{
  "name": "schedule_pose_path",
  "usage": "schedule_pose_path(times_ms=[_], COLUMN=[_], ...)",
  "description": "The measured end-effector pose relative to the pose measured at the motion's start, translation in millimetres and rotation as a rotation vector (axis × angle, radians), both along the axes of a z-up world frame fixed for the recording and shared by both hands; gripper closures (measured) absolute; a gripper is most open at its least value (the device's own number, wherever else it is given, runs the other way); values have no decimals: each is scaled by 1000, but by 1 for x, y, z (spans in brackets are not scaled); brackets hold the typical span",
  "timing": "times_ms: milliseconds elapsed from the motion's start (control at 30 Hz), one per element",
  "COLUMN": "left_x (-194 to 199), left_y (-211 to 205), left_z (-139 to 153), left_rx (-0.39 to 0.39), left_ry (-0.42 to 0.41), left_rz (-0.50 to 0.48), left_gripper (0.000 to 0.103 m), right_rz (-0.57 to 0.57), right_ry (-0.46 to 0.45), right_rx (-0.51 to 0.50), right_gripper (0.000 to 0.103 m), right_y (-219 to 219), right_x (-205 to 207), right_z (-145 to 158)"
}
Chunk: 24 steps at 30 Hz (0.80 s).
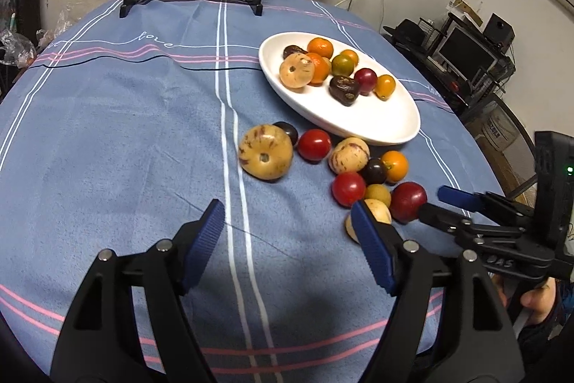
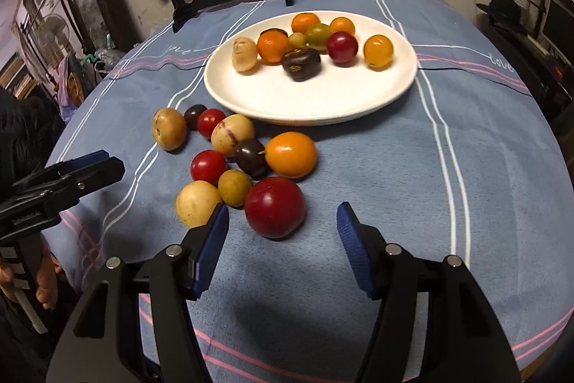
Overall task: Organize fruits
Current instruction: 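Grasp the pale round fruit with the left tool while the right tool grasps a red apple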
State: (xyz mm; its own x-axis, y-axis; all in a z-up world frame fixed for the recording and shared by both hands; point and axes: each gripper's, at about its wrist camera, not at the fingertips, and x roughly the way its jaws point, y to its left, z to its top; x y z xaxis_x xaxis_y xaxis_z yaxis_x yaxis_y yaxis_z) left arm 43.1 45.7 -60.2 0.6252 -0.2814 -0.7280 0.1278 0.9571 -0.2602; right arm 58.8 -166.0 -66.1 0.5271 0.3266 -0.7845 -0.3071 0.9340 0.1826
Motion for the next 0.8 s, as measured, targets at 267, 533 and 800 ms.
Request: schedule_pose_path(times_ms=[267, 533, 800], left_x=[-4, 2, 16], left_y=[-24, -64, -87], left_z=[-8, -17, -33], left_rx=[16, 11, 30], left_ry=[31, 50, 78], left_rz=[-71, -180, -200], left_gripper=[28, 28, 38], right_rz=[22, -63, -76], right_ry=[26, -13, 5], right_rx=[37, 65, 119], right_gripper=[61, 61, 61], right_y=[3, -35, -55], right_x=[12, -6, -15], right_z=[-19, 1, 0])
